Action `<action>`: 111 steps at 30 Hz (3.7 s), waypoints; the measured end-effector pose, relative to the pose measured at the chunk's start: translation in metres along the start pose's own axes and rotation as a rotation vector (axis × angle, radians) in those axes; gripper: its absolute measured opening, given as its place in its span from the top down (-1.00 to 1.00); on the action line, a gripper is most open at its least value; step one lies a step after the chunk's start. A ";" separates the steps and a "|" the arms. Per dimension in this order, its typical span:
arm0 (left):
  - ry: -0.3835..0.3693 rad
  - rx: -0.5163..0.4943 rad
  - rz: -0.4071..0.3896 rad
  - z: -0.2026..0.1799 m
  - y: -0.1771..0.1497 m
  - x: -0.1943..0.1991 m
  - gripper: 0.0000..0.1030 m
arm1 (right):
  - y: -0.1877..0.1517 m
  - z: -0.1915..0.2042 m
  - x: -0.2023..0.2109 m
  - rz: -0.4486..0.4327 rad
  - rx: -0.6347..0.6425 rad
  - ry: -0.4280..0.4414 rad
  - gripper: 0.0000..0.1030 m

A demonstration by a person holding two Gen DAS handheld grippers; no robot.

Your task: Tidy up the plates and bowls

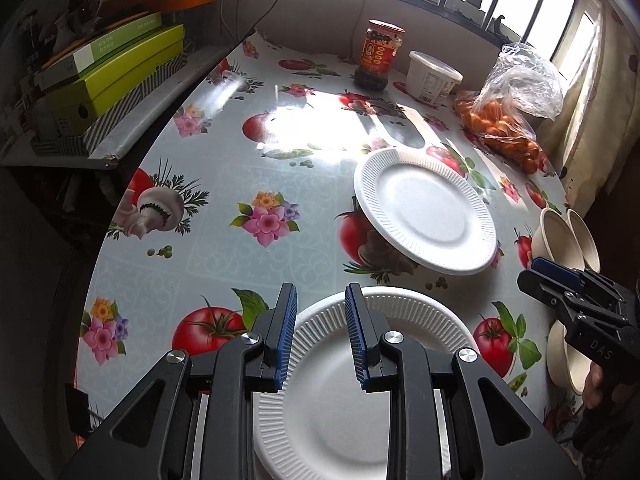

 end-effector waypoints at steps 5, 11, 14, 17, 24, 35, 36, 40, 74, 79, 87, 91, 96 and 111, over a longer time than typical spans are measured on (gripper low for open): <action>0.001 -0.022 -0.010 -0.010 0.021 -0.007 0.50 | 0.016 -0.012 0.000 -0.003 -0.009 -0.016 0.24; -0.020 -0.025 0.000 -0.018 0.039 -0.019 0.50 | 0.033 -0.027 -0.004 0.004 -0.028 -0.024 0.20; -0.019 -0.029 0.006 -0.021 0.043 -0.025 0.50 | 0.039 -0.033 -0.008 0.009 -0.021 -0.041 0.19; -0.025 -0.027 0.023 -0.023 0.046 -0.034 0.50 | 0.044 -0.041 -0.013 0.018 -0.025 -0.053 0.19; -0.027 -0.013 0.048 -0.026 0.055 -0.052 0.50 | 0.062 -0.057 -0.030 0.039 -0.051 -0.062 0.19; -0.029 -0.006 0.083 -0.032 0.061 -0.075 0.50 | 0.070 -0.073 -0.068 0.102 -0.119 -0.039 0.19; -0.027 -0.005 0.088 -0.032 0.061 -0.077 0.50 | 0.070 -0.074 -0.070 0.108 -0.125 -0.036 0.19; -0.025 0.015 0.115 -0.029 0.059 -0.085 0.50 | 0.071 -0.078 -0.079 0.123 -0.151 -0.013 0.19; -0.045 0.057 0.124 -0.026 0.059 -0.093 0.50 | 0.062 -0.081 -0.091 0.155 -0.187 0.041 0.51; -0.041 0.055 0.117 -0.026 0.059 -0.092 0.50 | 0.062 -0.081 -0.090 0.155 -0.189 0.045 0.52; -0.044 0.052 0.109 -0.027 0.059 -0.090 0.56 | 0.062 -0.080 -0.089 0.156 -0.188 0.047 0.52; -0.039 0.045 0.101 -0.029 0.060 -0.088 0.56 | 0.061 -0.080 -0.090 0.156 -0.188 0.047 0.52; -0.041 0.041 0.106 -0.031 0.058 -0.090 0.56 | 0.061 -0.081 -0.089 0.156 -0.188 0.045 0.52; -0.132 0.129 0.163 -0.025 0.054 -0.097 0.56 | 0.061 -0.080 -0.090 0.156 -0.187 0.046 0.52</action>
Point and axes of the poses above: each gripper's, at about its wrist camera, not at the fingertips, and x roughly against the way its jaws point, z to its left, y to its top, the point moved 7 cm from there along -x, roughly the way its jaws point, and after that the axes turned 4 degrees about y, right-handed, at the moved point
